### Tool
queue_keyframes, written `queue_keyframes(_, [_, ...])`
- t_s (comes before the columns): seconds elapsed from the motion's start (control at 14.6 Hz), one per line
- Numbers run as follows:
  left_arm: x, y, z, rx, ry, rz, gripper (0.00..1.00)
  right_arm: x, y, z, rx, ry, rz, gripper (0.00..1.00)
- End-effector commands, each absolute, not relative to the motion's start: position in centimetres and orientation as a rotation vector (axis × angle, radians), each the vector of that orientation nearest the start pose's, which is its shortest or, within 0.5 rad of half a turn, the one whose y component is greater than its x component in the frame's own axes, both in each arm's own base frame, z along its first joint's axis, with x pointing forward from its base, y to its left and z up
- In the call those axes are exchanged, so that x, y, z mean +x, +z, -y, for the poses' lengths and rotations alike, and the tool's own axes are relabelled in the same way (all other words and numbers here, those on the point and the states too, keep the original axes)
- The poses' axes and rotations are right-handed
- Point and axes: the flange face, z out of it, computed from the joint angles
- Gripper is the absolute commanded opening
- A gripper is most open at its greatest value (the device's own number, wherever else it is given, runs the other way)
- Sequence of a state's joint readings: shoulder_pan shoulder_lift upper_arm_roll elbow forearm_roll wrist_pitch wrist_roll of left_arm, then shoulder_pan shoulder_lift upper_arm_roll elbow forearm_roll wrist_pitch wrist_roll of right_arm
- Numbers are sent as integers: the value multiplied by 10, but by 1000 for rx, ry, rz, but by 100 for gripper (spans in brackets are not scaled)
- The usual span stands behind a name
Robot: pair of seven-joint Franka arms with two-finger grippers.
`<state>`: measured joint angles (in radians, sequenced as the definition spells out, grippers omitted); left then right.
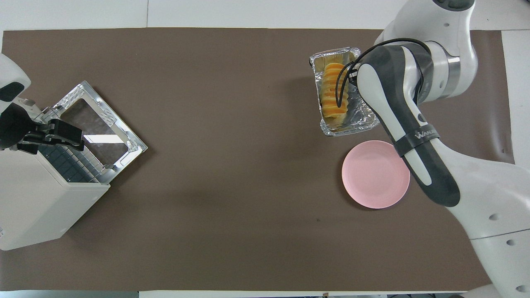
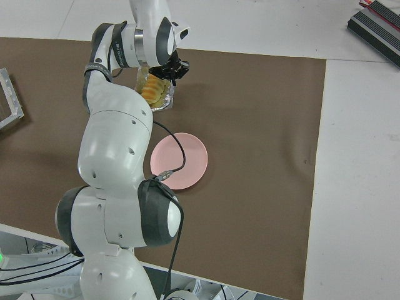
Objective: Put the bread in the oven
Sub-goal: 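Grasp the foil tray with the right gripper and slide it toward the oven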
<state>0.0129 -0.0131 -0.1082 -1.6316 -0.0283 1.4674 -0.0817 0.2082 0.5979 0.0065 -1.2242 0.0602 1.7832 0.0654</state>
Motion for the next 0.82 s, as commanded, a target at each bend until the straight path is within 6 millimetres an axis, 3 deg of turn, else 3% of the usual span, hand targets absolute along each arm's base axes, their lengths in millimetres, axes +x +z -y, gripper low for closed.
queue_keyframes(0.0, [529,598,51,-3134,218,-31,100,682,432,-243,-3077,73,65,0])
queue_keyframes(0.14, [529,598,51,-3134,218,-31,100,659,433,-310,-3062,23,19,0])
queue_keyframes(0.27, [529,598,51,-3134,218,-31,100,642,427,-346,-3058,20,20,0])
queue_keyframes(0.48, [529,598,51,-3134,218,-31,100,613,402,-397,-3050,-10,50,0])
queue_keyframes(0.62, [529,598,51,-3134,218,-31,100,600,380,-415,-3038,-48,22,0])
queue_keyframes(0.75, [529,599,51,-3134,215,-31,100,592,367,-412,-3023,-72,18,0])
